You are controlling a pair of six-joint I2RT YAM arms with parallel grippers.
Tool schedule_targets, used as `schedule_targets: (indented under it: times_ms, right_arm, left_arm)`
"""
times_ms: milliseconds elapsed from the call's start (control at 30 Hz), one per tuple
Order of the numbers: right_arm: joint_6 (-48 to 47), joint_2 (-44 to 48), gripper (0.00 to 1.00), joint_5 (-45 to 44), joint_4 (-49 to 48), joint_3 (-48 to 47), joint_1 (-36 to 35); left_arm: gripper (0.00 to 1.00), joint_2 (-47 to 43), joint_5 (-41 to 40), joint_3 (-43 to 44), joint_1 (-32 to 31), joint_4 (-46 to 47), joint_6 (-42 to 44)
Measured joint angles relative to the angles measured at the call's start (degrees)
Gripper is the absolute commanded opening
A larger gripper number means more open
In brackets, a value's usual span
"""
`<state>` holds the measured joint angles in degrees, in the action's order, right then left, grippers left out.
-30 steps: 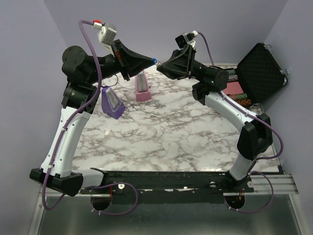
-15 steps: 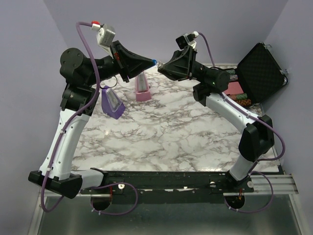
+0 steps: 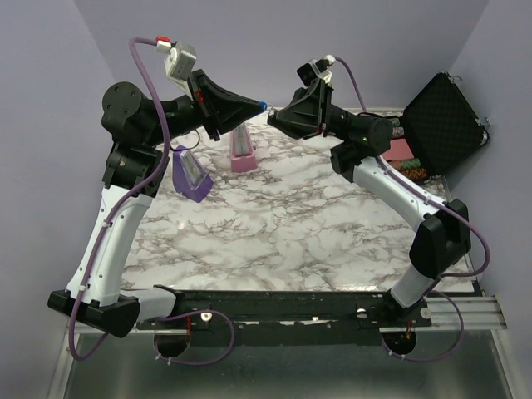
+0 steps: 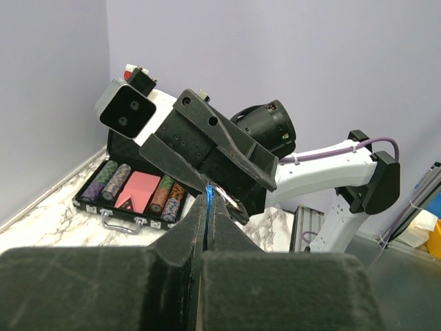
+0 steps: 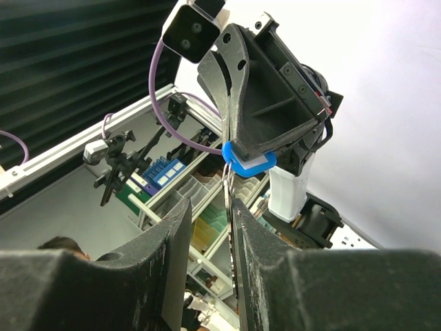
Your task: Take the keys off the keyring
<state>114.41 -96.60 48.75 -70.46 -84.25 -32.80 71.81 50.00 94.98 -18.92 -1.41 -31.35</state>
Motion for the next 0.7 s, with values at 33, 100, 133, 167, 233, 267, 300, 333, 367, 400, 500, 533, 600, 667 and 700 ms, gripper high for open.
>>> schedule_targets:
  times_ms: [33, 100, 133, 167, 233, 267, 300, 333, 367, 400, 500, 533, 600, 667, 700]
  right_arm:
    - [-0.1, 0.1, 0.36, 0.0, 0.3, 0.0, 0.0]
    - [-0.5, 0.4, 0.36, 0.0, 1.1, 0.0, -0.1]
    - [-0.7, 0.5, 0.36, 0.0, 1.5, 0.0, -0.1]
    - [-1.0, 0.5, 0.35, 0.0, 1.9, 0.0, -0.1]
    - [-1.6, 0.7, 0.35, 0.0, 2.9, 0.0, -0.1]
    - [-1.8, 0.7, 0.35, 0.0, 3.3, 0.0, -0.1]
    - [-2.0, 0.7, 0.34, 0.0, 3.5, 0.0, -0.1]
    - [-2.0, 0.7, 0.34, 0.0, 3.8, 0.0, -0.2]
    - [-2.1, 0.7, 0.34, 0.0, 4.0, 0.0, -0.2]
    - [-2.2, 0.7, 0.32, 0.0, 4.2, 0.0, -0.2]
    - [-2.7, 0.8, 0.31, 0.0, 4.5, 0.0, -0.2]
    - [-3.0, 0.8, 0.31, 0.0, 4.8, 0.0, -0.2]
    - [-3.6, 1.1, 0.30, 0.0, 5.8, 0.0, -0.2]
    - [-4.2, 1.5, 0.28, 0.0, 6.4, 0.0, -0.2]
    - [-4.4, 1.6, 0.28, 0.0, 6.7, 0.0, -0.2]
  left_arm:
    - [0.00, 0.0, 0.0, 0.0, -0.1, 0.0, 0.0]
    - [0.00, 0.0, 0.1, 0.0, -0.3, 0.0, 0.0]
    - [0.00, 0.0, 0.1, 0.0, -0.3, 0.0, 0.0]
    - [0.00, 0.0, 0.2, 0.0, -0.3, 0.0, 0.0]
    - [0.00, 0.0, 0.2, 0.0, -0.4, 0.0, 0.0]
    - [0.00, 0.0, 0.2, 0.0, -0.5, 0.0, 0.0]
    - [0.00, 0.0, 0.2, 0.0, -0.5, 0.0, 0.0]
    - [0.00, 0.0, 0.2, 0.0, -0.5, 0.0, 0.0]
    - [0.00, 0.0, 0.2, 0.0, -0.6, 0.0, 0.0]
    - [0.00, 0.0, 0.2, 0.0, -0.6, -0.1, 0.0]
    - [0.00, 0.0, 0.2, 0.0, -0.7, -0.1, 0.0]
    - [0.00, 0.0, 0.2, 0.0, -0.7, -0.1, 0.1]
    - [0.00, 0.0, 0.2, 0.0, -0.7, -0.1, 0.1]
    - [0.00, -0.1, 0.2, 0.0, -0.7, -0.3, 0.1]
    - [0.00, -0.1, 0.2, 0.0, -0.7, -0.4, 0.1]
